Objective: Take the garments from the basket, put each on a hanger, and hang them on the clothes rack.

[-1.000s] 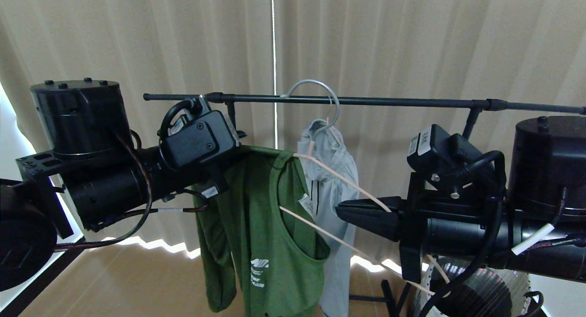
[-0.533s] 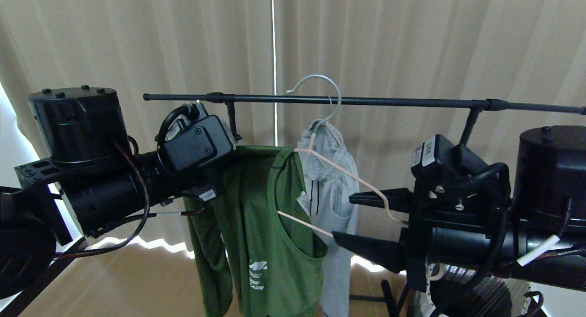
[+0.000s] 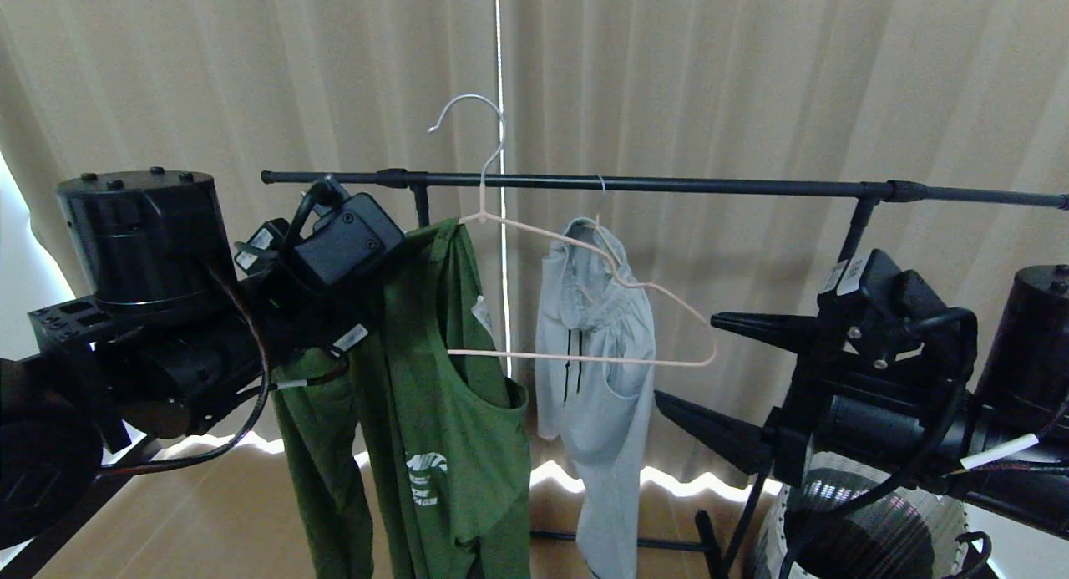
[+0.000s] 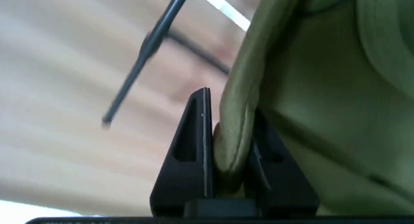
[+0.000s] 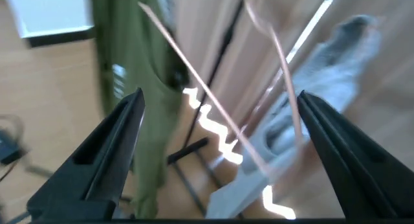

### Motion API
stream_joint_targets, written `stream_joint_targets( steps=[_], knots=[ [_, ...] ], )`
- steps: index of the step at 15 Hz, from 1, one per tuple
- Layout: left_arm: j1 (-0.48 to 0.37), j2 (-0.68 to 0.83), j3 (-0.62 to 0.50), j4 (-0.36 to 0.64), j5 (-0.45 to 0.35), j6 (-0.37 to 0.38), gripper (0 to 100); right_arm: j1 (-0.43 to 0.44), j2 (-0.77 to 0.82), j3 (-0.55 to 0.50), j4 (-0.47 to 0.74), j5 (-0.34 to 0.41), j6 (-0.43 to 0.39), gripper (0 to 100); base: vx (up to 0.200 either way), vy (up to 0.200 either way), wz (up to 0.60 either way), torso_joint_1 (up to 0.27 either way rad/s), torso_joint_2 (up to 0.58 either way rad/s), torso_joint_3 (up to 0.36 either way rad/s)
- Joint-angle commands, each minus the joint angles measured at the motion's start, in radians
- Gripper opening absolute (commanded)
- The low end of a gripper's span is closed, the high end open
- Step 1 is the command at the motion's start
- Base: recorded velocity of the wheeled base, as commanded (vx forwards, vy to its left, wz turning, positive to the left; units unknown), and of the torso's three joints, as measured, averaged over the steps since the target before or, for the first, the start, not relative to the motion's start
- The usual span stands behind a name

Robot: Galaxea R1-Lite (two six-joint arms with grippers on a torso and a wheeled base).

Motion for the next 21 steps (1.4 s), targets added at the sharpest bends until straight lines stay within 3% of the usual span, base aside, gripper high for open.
stream_joint_targets(
  steps=[1,5,7,9,12,14,16,18,21],
  knots=[
    [0.002,0.002,0.0,0.0,0.032,-0.015,0,-0.028,0.011,0.044,-0.014,-0.009,0.0,100,0.0,0.0,0.0,0.0,0.0,0.0],
    [-0.014,-0.004,-0.006,-0.001,0.047,-0.076,0,-0.038,0.047,0.085,-0.026,-0.014,0.003,100,0.0,0.0,0.0,0.0,0.0,0.0],
    [-0.037,-0.013,-0.011,-0.001,0.043,-0.104,0,-0.031,0.094,0.093,-0.089,-0.012,0.003,100,0.0,0.0,0.0,0.0,0.0,0.0],
    [-0.054,-0.039,-0.006,-0.001,-0.037,-0.102,0,0.007,0.171,0.085,-0.202,-0.019,0.004,100,0.0,0.0,0.0,0.0,0.0,0.0],
    [-0.054,-0.05,-0.025,-0.006,-0.092,-0.093,0,0.028,0.246,0.076,-0.288,-0.029,0.011,100,0.0,0.0,0.0,0.0,0.0,0.0],
    [-0.057,-0.05,-0.032,-0.069,-0.143,-0.09,0,0.038,0.317,0.06,-0.407,-0.029,0.014,100,0.0,0.0,0.0,0.0,0.0,0.0],
    [-0.057,-0.05,-0.031,-0.103,-0.206,-0.081,0,0.071,0.372,0.027,-0.495,-0.031,0.069,100,0.0,0.0,0.0,0.0,0.0,0.0],
    [-0.057,-0.05,-0.029,-0.104,-0.243,-0.052,0,0.111,0.406,-0.025,-0.546,-0.034,0.123,100,0.0,0.0,0.0,0.0,0.0,0.0],
    [-0.057,-0.053,-0.028,-0.118,-0.284,-0.003,0,0.111,0.439,-0.093,-0.552,-0.039,0.126,100,0.0,0.0,0.0,0.0,0.0,0.0]
  ],
)
